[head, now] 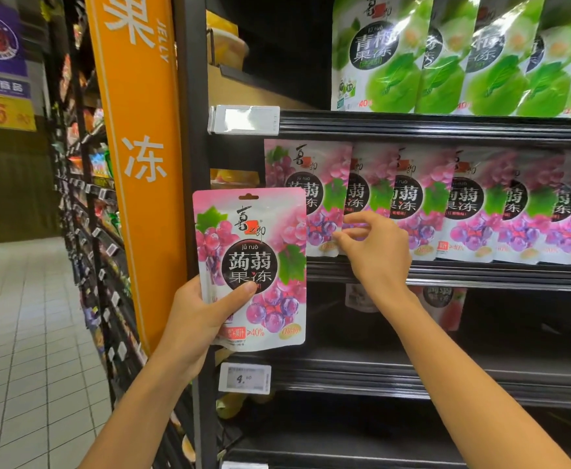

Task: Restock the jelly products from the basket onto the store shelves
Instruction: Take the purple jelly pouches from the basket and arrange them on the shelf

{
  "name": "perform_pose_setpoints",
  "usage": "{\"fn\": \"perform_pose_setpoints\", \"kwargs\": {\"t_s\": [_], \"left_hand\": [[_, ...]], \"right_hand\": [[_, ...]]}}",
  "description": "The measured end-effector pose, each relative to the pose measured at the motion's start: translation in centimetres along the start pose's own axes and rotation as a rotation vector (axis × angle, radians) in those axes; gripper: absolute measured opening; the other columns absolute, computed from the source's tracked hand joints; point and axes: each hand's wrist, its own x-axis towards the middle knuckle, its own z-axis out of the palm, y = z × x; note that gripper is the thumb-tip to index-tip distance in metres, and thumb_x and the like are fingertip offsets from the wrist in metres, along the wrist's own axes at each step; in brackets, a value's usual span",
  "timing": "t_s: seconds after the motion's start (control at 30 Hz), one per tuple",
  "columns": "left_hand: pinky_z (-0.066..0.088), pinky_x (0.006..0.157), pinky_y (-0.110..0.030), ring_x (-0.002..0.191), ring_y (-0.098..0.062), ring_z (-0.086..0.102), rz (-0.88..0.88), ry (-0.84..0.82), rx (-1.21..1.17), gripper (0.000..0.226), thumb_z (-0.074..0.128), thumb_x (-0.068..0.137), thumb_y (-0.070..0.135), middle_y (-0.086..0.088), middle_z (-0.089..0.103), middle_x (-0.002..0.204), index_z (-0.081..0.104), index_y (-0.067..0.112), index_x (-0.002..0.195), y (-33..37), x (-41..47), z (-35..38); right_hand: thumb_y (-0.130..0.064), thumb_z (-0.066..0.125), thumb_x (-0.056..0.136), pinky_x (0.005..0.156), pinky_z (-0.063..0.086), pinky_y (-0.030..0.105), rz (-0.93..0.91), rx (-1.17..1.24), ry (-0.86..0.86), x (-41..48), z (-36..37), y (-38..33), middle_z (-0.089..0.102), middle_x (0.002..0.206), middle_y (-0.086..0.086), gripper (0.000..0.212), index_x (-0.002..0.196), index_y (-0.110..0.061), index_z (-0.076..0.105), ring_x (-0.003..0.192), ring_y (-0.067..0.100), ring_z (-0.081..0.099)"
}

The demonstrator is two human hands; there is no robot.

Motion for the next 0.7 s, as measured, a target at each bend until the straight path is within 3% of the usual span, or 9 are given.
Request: {"fn": "perform_pose_setpoints", "kwargs": {"t_s": [0.23, 0.4, 0.47, 0.57, 0.63, 0.7], "left_hand": [[0.058, 0.055, -0.029, 0.085, -0.02, 0.076, -0.007, 0.012, 0.01, 0.056, 0.078, 0.061, 0.041, -0.001, 0.078, 0.095, 0.064, 0.023, 0.113, 0.6, 0.1, 0.4], [0.061, 0.064, -0.04, 0.087, -0.02, 0.075, -0.031, 0.039, 0.011, 0.051, 0.077, 0.071, 0.036, 0.0, 0.078, 0.096, 0.063, 0.022, 0.117, 1.7, 0.8, 1.4], [0.061, 0.076, -0.047, 0.091, -0.022, 0.075, -0.028, 0.033, 0.022, 0.044, 0.076, 0.078, 0.033, 0.0, 0.077, 0.1, 0.063, 0.022, 0.119, 2.2, 1.1, 1.7], [0.058, 0.086, -0.05, 0.096, -0.022, 0.074, -0.005, -0.024, 0.024, 0.04, 0.074, 0.083, 0.032, -0.001, 0.076, 0.105, 0.062, 0.022, 0.121, 3.0, 1.8, 2.7], [0.057, 0.089, -0.05, 0.099, -0.023, 0.073, -0.001, -0.032, 0.025, 0.043, 0.072, 0.085, 0.031, -0.003, 0.074, 0.111, 0.06, 0.018, 0.124, 3.7, 2.4, 3.5], [0.058, 0.089, -0.047, 0.098, -0.022, 0.072, 0.009, 0.001, 0.021, 0.049, 0.072, 0.085, 0.033, -0.007, 0.071, 0.116, 0.056, 0.014, 0.128, 4.5, 2.9, 4.2]], "right_hand": [[-0.025, 0.077, 0.083, 0.069, 0.055, 0.029, -0.029, 0.056, -0.003, 0.0, -0.7, 0.2, 0.062, 0.066, -0.023, 0.023, 0.105, -0.025, 0.069, 0.075, 0.002, 0.067], [-0.023, 0.069, 0.09, 0.066, 0.048, 0.016, -0.136, 0.188, 0.043, -0.6, -1.5, -0.9, 0.068, 0.086, -0.015, 0.013, 0.103, -0.021, 0.069, 0.07, 0.005, 0.061], [-0.031, 0.066, 0.092, 0.069, 0.05, 0.013, -0.148, 0.287, -0.113, -1.3, -1.8, -1.9, 0.07, 0.085, -0.015, 0.012, 0.099, -0.021, 0.07, 0.077, 0.002, 0.064], [-0.039, 0.068, 0.089, 0.074, 0.061, 0.033, -0.051, 0.361, -0.429, -2.1, -1.5, -3.0, 0.076, 0.085, -0.002, 0.028, 0.103, -0.015, 0.071, 0.08, 0.01, 0.072], [-0.029, 0.073, 0.087, 0.079, 0.06, 0.047, 0.006, 0.421, -0.446, -2.0, -1.1, -3.5, 0.076, 0.088, 0.011, 0.023, 0.099, -0.009, 0.073, 0.084, 0.028, 0.073], [-0.02, 0.074, 0.086, 0.077, 0.06, 0.048, 0.055, 0.453, -0.387, -1.4, -0.9, -3.5, 0.074, 0.09, 0.02, 0.022, 0.096, -0.001, 0.072, 0.083, 0.032, 0.072]]}}
